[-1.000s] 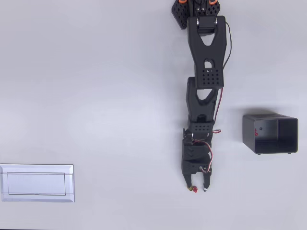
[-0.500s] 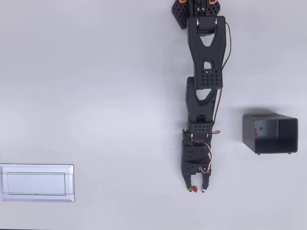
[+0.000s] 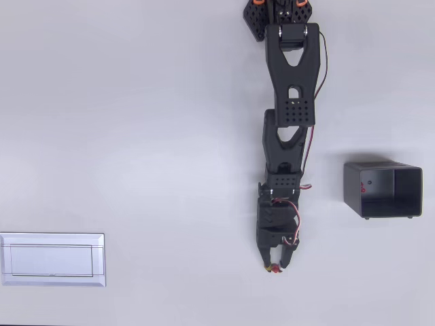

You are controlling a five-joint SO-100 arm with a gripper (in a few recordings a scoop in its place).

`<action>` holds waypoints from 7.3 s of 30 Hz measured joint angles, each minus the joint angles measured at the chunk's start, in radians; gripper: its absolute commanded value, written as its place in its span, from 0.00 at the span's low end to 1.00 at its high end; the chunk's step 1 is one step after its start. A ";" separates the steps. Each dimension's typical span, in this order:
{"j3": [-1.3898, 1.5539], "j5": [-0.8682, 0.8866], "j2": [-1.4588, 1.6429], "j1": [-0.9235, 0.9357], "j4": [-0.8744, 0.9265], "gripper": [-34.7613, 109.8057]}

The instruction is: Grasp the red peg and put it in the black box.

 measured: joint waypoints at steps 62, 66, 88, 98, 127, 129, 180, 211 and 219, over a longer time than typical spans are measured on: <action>-1.529 -0.161 -1.462 -0.420 -0.350 0.24; -1.529 -0.127 -1.368 -0.466 -0.495 0.24; -1.583 0.017 -1.160 -0.557 -0.710 0.24; -1.641 0.035 -1.124 -0.555 -0.779 0.24; -1.707 -0.097 -1.624 -0.520 -0.267 0.28; -1.700 -0.098 -1.732 -0.494 -0.081 0.25; -2.410 0.123 -3.048 0.023 1.574 0.24; -2.411 0.123 -3.053 0.021 1.577 0.24; -2.411 0.123 -3.062 0.021 1.580 0.24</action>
